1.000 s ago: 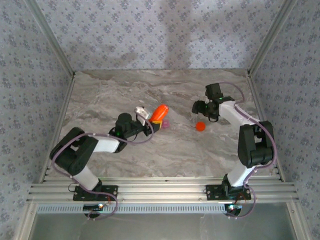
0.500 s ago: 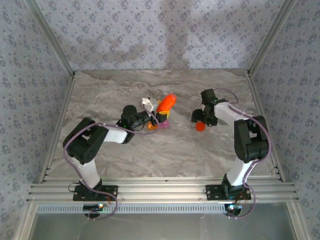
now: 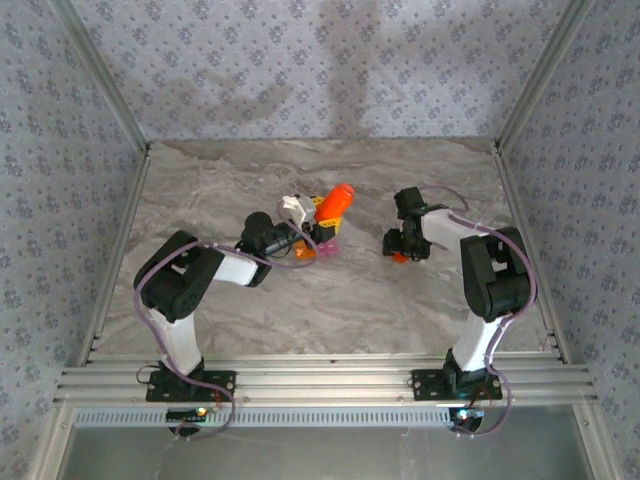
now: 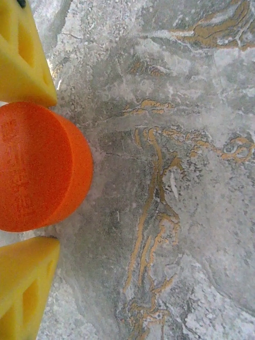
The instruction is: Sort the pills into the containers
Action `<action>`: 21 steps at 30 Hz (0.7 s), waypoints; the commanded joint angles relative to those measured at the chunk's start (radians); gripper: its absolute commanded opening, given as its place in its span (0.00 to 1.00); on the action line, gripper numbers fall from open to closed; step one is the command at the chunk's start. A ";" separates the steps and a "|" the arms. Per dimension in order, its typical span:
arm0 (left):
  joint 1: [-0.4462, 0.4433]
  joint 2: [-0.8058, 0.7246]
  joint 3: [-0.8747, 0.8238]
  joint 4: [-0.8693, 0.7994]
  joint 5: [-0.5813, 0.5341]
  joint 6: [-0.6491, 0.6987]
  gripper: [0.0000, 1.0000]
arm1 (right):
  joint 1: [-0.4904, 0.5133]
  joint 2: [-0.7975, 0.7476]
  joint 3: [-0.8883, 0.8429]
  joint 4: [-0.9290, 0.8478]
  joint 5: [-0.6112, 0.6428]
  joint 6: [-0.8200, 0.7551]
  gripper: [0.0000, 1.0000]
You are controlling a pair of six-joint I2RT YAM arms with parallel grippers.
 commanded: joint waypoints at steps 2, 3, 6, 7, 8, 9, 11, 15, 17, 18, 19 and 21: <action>0.003 0.006 0.018 0.068 0.031 -0.017 0.00 | 0.001 0.026 -0.013 0.003 -0.002 -0.004 0.67; 0.003 0.008 0.018 0.068 0.032 -0.019 0.00 | 0.001 0.028 -0.010 0.004 -0.005 -0.004 0.66; 0.003 0.016 0.018 0.068 0.036 -0.022 0.00 | -0.003 0.027 0.002 0.005 -0.014 -0.005 0.56; 0.003 0.018 0.018 0.068 0.036 -0.022 0.00 | -0.002 0.026 0.004 0.003 -0.015 -0.006 0.52; 0.003 0.021 0.018 0.068 0.037 -0.024 0.00 | -0.004 0.024 0.005 0.000 -0.023 -0.007 0.47; 0.004 0.024 0.018 0.068 0.036 -0.024 0.00 | -0.003 0.018 0.005 0.001 -0.027 -0.007 0.43; 0.004 0.032 0.019 0.068 0.036 -0.025 0.00 | -0.004 0.004 0.004 -0.003 -0.036 -0.009 0.40; 0.003 0.037 0.021 0.068 0.032 -0.031 0.00 | -0.007 -0.039 0.008 -0.013 -0.059 -0.009 0.38; 0.003 0.035 0.018 0.068 0.032 -0.038 0.00 | -0.008 -0.062 0.015 -0.018 -0.084 -0.009 0.37; 0.003 0.032 0.016 0.068 0.033 -0.041 0.00 | -0.009 -0.079 0.023 -0.019 -0.092 -0.003 0.38; 0.004 0.031 0.012 0.068 0.032 -0.042 0.00 | -0.008 -0.092 0.030 -0.020 -0.102 0.002 0.38; 0.002 0.026 0.004 0.068 0.035 -0.039 0.00 | -0.009 -0.130 0.053 -0.031 -0.136 0.015 0.38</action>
